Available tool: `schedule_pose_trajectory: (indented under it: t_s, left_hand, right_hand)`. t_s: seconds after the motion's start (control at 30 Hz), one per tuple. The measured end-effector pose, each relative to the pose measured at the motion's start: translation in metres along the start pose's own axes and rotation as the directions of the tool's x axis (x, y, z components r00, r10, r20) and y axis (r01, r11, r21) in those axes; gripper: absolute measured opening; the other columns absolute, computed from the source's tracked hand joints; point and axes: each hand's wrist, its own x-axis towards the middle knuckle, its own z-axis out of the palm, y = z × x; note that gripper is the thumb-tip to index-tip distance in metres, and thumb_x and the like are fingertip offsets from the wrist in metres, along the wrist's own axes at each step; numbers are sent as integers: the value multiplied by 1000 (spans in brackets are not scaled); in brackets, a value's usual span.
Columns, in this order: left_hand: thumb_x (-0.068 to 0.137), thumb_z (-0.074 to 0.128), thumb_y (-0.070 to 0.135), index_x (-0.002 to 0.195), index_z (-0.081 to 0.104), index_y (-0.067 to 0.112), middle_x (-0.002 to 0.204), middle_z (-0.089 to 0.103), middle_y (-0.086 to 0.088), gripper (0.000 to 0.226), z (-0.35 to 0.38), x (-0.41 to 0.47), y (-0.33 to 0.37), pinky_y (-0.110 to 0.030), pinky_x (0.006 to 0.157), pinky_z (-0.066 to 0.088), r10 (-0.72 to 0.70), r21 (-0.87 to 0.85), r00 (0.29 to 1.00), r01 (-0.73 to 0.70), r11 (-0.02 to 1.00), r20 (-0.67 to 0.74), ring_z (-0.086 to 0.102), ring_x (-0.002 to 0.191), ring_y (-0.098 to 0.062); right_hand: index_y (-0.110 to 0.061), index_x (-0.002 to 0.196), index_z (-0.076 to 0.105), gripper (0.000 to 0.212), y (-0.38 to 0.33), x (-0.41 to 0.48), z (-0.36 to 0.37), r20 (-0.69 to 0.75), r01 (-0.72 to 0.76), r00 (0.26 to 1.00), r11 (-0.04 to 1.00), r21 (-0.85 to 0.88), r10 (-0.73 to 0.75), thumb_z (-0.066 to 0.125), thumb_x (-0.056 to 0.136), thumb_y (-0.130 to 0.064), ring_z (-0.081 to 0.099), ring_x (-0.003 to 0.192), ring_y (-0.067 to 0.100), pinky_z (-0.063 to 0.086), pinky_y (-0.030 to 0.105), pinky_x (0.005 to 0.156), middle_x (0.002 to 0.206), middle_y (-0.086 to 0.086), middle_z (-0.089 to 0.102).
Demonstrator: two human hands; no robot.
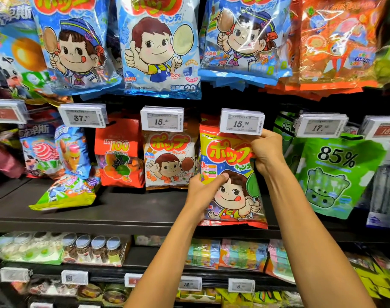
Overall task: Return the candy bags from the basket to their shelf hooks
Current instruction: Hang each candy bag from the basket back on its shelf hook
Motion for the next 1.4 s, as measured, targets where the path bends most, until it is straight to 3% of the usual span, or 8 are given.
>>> schedule_pose_trajectory:
  t_s: [0.2,0.37,0.63,0.8,1.1,1.23,1.3,1.4]
  left_hand:
    - [75,79,29,89,71,21,87,78,-2,18,-4,12,-4,-24,61,57,-51,37,999,51,998,17,75,80,-18]
    - [80,77,19,102,70,16,92,78,1,23,-7,25,-4,-17,59,55,-8,127,1000,11,992,-27,74,79,-9]
    - [73,85,29,102,67,12,91,76,2,38,-15,33,-21,-24,68,57,152,250,971,-104,963,-183,73,80,-8]
    - [73,83,40,97,72,14,90,77,0,36,-13,41,-28,-33,80,59,134,368,969,-50,928,-207,72,86,-14]
    - [68,88,19,123,57,9,121,64,-6,63,-32,3,-30,-30,92,54,238,493,960,-139,859,-145,62,108,-18]
    - [82,76,9,103,64,9,97,68,-1,25,-74,-50,-41,-18,76,54,341,347,914,-254,903,-218,65,85,-3]
    - [86,69,4,93,66,5,84,68,3,8,-105,-75,-64,-23,69,55,333,309,922,-263,914,-200,64,75,-3]
    - [87,65,2,91,67,-2,69,69,13,6,-160,-115,-120,-23,62,54,123,315,974,-58,947,-190,61,65,-1]
  right_hand:
    - [-24,78,75,29,0,5,-4,5,116,993,981,-155,-117,78,73,5,73,66,12,58,28,51,68,-11,73]
    - [-13,102,75,32,16,9,-3,-18,243,965,915,-323,-262,72,78,9,70,94,22,60,46,79,98,3,74]
    - [5,107,68,22,30,27,6,-203,143,962,971,-189,-181,65,85,6,69,67,-2,52,17,53,71,-10,73]
    - [-23,119,57,62,51,11,-2,-211,149,955,950,-273,-210,85,68,-44,63,103,11,53,21,79,119,1,64]
    - [-4,129,48,59,115,-52,-15,-378,199,876,939,-280,-299,78,81,-23,56,115,19,47,35,101,125,12,53]
    - [-22,113,53,35,170,-129,-14,-385,272,826,889,-368,-412,73,84,-20,58,98,14,49,25,86,112,10,55]
    - [-28,104,56,26,208,-169,-12,-356,192,878,916,-351,-321,70,86,-16,58,86,12,48,24,79,103,11,59]
    - [-7,95,63,9,283,-233,-11,-370,-85,927,925,-371,-63,67,87,-3,55,73,-1,46,16,72,89,11,60]
